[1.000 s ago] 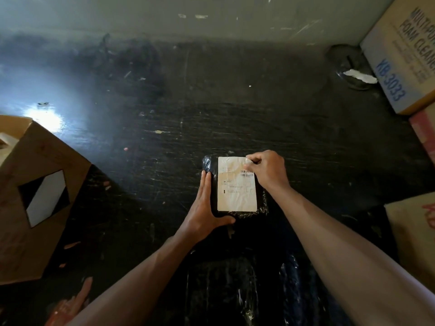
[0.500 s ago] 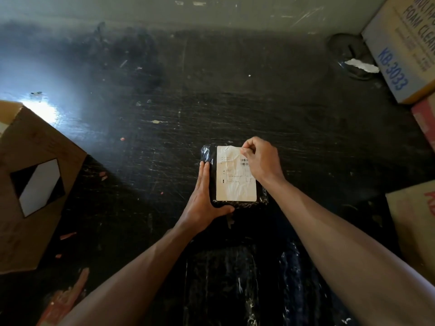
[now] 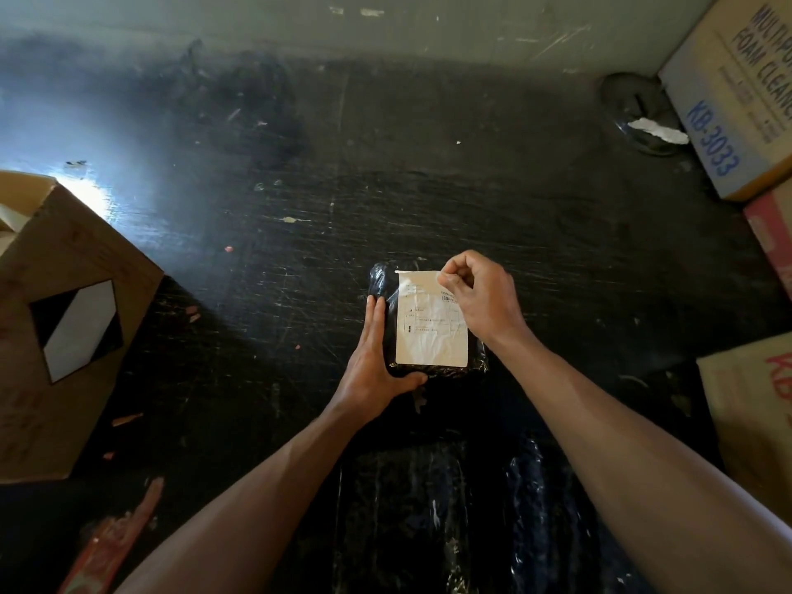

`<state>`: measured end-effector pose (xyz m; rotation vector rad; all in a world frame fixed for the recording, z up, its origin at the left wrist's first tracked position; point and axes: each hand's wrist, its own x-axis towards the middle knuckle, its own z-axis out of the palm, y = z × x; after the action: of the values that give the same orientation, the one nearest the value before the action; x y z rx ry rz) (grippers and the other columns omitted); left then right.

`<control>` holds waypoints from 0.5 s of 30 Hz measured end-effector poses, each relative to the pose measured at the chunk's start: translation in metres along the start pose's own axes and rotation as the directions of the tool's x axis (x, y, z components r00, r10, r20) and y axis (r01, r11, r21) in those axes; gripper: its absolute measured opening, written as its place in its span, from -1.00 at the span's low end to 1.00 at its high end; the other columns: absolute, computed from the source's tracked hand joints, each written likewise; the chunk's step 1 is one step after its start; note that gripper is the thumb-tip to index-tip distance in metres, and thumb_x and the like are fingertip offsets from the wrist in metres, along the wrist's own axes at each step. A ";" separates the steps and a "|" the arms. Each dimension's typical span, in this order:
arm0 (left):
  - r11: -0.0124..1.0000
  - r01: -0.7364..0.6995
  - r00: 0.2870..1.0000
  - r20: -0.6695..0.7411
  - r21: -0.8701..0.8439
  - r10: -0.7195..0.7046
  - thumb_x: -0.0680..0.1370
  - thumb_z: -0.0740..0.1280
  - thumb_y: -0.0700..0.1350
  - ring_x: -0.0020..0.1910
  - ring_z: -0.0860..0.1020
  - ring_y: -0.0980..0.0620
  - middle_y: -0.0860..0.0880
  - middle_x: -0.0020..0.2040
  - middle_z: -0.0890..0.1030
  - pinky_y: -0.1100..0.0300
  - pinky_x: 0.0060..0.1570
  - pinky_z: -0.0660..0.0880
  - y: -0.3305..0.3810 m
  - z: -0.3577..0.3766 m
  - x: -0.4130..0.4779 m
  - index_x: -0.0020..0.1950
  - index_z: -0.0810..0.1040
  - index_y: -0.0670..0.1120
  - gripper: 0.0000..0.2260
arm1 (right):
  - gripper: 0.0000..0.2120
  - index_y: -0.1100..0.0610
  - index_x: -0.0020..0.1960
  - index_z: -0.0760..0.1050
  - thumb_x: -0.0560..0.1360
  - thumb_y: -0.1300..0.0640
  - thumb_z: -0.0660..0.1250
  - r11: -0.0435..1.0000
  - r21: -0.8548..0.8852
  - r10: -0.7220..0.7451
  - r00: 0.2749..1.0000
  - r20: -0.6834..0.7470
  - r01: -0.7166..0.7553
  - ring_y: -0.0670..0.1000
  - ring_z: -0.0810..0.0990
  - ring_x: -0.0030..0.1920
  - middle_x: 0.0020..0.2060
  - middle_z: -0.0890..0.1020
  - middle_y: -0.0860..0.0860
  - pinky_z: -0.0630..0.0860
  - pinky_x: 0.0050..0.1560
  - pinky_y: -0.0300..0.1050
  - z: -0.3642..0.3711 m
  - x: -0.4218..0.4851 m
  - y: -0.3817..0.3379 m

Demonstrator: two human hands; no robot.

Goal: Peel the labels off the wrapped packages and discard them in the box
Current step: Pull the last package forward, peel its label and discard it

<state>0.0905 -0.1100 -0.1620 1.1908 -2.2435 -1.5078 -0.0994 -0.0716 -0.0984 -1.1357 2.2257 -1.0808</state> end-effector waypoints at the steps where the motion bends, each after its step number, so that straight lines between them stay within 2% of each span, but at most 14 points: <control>1: 1.000 0.004 1.000 -0.001 -0.002 -0.004 0.34 0.62 -0.04 0.48 -0.13 0.29 0.20 0.60 -0.26 0.19 0.42 0.00 0.000 0.000 0.000 0.62 -0.23 0.11 0.18 | -0.98 0.05 -0.02 0.58 0.57 0.15 0.41 1.000 0.008 0.001 1.000 0.003 -0.001 -0.13 0.62 -0.09 -0.15 0.63 -0.11 0.56 -0.06 -0.27 -0.001 0.000 -0.001; 7: 1.000 0.004 1.000 -0.019 -0.017 -0.005 0.33 0.63 -0.05 0.49 -0.10 0.29 0.23 0.59 -0.24 0.22 0.41 0.01 -0.004 0.002 0.000 0.63 -0.18 0.13 0.16 | -0.96 0.11 -0.06 0.59 0.54 0.17 0.44 0.997 0.061 0.037 0.999 0.002 -0.037 -0.10 0.68 -0.11 -0.16 0.67 -0.05 0.63 -0.10 -0.21 -0.020 0.001 -0.002; 15: 1.000 0.004 1.000 -0.006 -0.022 -0.004 0.34 0.62 -0.05 0.50 -0.06 0.27 0.24 0.59 -0.23 0.21 0.39 0.02 -0.004 0.000 0.000 0.63 -0.17 0.14 0.15 | -0.94 0.13 -0.06 0.59 0.52 0.18 0.47 0.997 0.072 0.011 0.999 0.031 -0.014 -0.13 0.70 -0.11 -0.17 0.69 -0.04 0.64 -0.12 -0.25 -0.035 -0.004 -0.009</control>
<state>0.0928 -0.1101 -0.1658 1.1930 -2.2163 -1.5241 -0.1156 -0.0558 -0.0696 -1.0994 2.1501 -1.1220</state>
